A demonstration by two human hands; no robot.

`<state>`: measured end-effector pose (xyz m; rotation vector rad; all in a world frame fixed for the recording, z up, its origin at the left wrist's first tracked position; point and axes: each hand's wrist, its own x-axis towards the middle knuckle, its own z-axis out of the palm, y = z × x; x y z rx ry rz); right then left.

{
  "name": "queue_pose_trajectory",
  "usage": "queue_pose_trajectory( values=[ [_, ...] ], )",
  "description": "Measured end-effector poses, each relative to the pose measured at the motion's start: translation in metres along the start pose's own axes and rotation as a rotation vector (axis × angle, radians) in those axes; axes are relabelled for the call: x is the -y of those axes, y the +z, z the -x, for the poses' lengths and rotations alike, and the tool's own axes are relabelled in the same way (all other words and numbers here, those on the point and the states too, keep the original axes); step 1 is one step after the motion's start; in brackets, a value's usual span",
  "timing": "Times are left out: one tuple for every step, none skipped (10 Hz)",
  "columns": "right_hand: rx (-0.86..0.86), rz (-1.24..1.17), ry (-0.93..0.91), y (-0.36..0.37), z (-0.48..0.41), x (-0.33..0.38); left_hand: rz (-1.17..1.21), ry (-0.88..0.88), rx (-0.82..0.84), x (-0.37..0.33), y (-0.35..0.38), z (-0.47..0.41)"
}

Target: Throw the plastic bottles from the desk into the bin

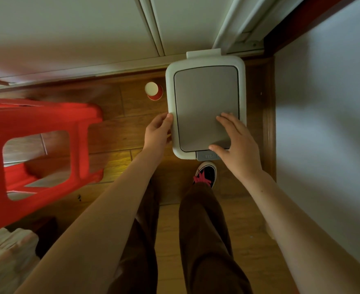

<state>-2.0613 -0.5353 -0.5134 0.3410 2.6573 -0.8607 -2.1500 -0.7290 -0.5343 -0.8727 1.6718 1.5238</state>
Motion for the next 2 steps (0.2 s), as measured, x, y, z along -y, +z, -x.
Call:
queue_pose_trajectory(
  values=[
    [-0.016,-0.034,-0.005,-0.0047,0.0009,0.0052,-0.055,-0.011,-0.007,-0.005,0.0024,0.0058],
    [-0.036,-0.107,0.026,-0.0086,0.0007,0.0098,-0.091,-0.012,-0.042,-0.0125,-0.001,0.0102]
  ],
)
